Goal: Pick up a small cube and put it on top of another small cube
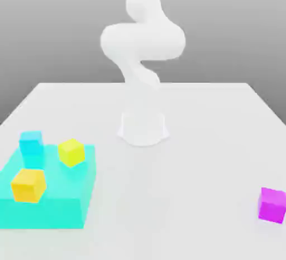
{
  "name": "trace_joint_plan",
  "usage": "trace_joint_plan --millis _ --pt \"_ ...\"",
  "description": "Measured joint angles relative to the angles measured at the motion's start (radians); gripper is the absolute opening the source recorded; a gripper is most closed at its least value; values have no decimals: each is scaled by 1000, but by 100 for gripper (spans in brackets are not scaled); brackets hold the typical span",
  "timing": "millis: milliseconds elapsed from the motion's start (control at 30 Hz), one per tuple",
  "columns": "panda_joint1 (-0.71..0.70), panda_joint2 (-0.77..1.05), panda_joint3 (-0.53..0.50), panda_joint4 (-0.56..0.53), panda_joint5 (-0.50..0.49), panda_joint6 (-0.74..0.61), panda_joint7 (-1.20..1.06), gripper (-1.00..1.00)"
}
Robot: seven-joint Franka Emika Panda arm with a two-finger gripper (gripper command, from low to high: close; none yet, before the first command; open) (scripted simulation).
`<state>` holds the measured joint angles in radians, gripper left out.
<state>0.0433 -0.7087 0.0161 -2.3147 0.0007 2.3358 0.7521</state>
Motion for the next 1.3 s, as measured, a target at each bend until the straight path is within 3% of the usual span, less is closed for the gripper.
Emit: trace_joint_plan --millis 567,833,1000,1033,1300 --pt "256 622 171 -100 -32 244 -299 0" --pt "381 918 227 -145 -128 354 -380 0" --pt "448 1101 166 -122 -218 481 -334 0" --pt "459 1128 152 -116 -230 502 -325 -100" --pt "451 1107 163 -121 -221 485 -332 -100"
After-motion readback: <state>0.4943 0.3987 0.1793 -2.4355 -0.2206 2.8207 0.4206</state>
